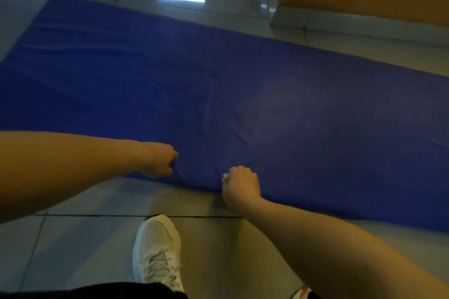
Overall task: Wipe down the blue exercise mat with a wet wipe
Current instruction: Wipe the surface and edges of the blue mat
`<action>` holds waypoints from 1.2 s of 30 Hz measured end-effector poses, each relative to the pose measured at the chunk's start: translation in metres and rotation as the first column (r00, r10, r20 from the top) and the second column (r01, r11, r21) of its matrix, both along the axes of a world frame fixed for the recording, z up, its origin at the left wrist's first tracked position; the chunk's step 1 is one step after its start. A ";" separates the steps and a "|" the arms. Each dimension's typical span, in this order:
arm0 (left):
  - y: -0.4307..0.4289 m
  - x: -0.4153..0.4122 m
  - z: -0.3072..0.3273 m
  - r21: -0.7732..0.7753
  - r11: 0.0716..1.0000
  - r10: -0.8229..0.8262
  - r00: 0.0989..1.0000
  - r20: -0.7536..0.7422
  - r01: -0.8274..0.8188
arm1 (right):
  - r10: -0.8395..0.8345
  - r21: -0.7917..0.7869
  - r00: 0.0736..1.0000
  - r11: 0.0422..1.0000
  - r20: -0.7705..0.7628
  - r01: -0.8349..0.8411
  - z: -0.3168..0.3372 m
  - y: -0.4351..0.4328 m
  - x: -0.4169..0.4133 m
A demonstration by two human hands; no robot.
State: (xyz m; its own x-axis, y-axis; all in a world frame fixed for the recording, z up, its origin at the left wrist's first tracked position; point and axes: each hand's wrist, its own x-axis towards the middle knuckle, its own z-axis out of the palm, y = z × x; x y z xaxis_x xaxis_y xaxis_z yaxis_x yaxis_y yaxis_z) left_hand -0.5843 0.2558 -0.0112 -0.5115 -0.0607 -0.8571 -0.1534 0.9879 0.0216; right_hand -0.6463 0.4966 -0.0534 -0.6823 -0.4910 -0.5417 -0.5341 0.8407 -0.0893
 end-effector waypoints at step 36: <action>0.121 -0.071 0.115 0.798 0.442 0.725 0.687 -0.050 -0.409 | -0.322 -0.270 0.687 0.748 0.651 0.606 0.195 0.070 -0.125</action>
State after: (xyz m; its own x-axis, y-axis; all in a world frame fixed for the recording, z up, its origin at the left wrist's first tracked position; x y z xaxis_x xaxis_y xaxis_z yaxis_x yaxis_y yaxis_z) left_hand -0.6548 0.3770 0.1041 -0.8414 0.0545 -0.5376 -0.4967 0.3138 0.8092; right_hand -0.7716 0.5668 0.1419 -0.5500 -0.4621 -0.6957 0.1783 0.7489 -0.6383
